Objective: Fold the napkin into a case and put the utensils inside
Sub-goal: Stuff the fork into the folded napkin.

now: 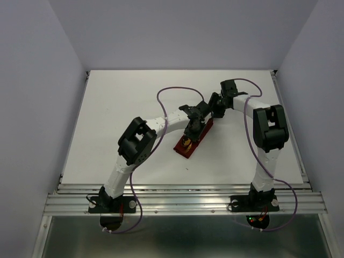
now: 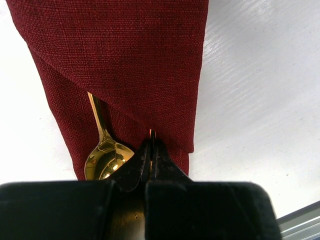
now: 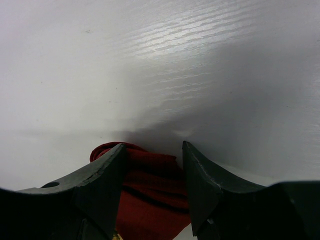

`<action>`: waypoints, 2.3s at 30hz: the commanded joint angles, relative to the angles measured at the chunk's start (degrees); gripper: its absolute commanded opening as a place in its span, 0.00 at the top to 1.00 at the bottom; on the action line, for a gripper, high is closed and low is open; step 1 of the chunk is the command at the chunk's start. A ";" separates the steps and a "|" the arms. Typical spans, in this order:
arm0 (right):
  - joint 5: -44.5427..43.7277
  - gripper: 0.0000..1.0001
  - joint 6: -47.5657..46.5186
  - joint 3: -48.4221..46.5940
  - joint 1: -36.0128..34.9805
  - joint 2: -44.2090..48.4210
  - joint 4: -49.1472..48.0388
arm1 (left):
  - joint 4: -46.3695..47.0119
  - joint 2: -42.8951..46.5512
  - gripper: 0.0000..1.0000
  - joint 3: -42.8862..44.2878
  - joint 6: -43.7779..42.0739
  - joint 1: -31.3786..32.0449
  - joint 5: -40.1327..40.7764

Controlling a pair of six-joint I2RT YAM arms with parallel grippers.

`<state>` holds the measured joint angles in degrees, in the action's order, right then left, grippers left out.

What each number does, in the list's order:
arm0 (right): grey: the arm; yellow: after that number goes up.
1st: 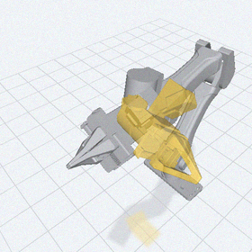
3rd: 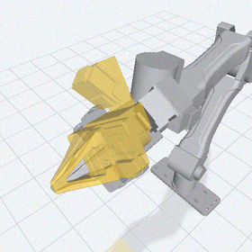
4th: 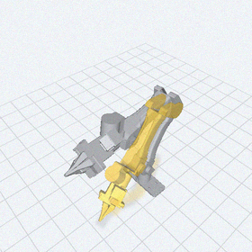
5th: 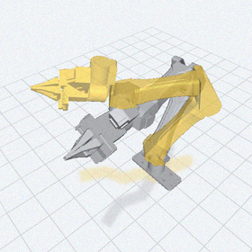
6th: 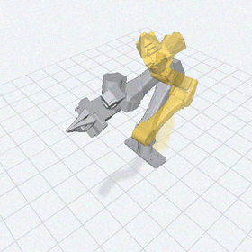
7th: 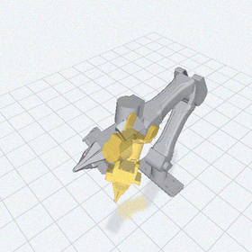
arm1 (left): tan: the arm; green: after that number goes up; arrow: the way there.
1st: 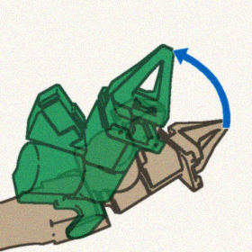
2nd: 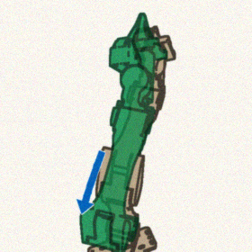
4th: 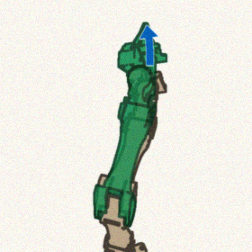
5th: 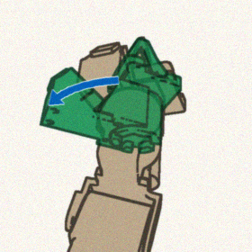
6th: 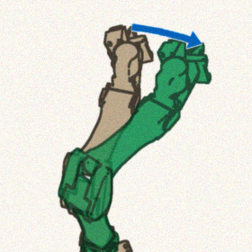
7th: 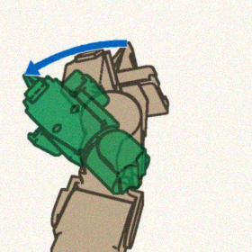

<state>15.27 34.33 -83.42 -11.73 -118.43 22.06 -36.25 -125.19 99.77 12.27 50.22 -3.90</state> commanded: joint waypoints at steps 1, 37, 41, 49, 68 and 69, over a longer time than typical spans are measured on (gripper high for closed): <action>-0.68 0.45 -0.22 0.71 -1.19 0.66 1.14 | -2.24 2.23 1.00 3.23 -1.55 -0.21 0.12; -0.85 0.45 -0.14 1.50 -1.72 1.10 1.05 | -2.95 1.78 0.68 4.57 -2.17 -0.56 -0.93; -0.77 0.45 -0.14 1.42 -1.72 1.18 1.05 | -2.69 2.75 0.68 3.07 -2.08 -0.56 -0.76; -0.68 0.45 0.04 1.15 -2.25 1.19 1.05 | -1.99 4.95 0.67 0.52 -1.72 -0.56 -1.10; -1.03 0.45 -0.14 1.41 -2.78 1.45 1.05 | -1.46 2.67 1.00 2.80 -2.16 -0.56 -3.13; -1.03 0.45 -0.14 1.42 -2.78 1.45 1.14 | -1.46 2.49 1.00 3.06 -2.25 -0.56 -3.13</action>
<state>15.22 34.35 -83.42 -13.63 -118.43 22.02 -37.58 -124.20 99.70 10.61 49.67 -6.04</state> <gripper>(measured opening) 0.547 0.135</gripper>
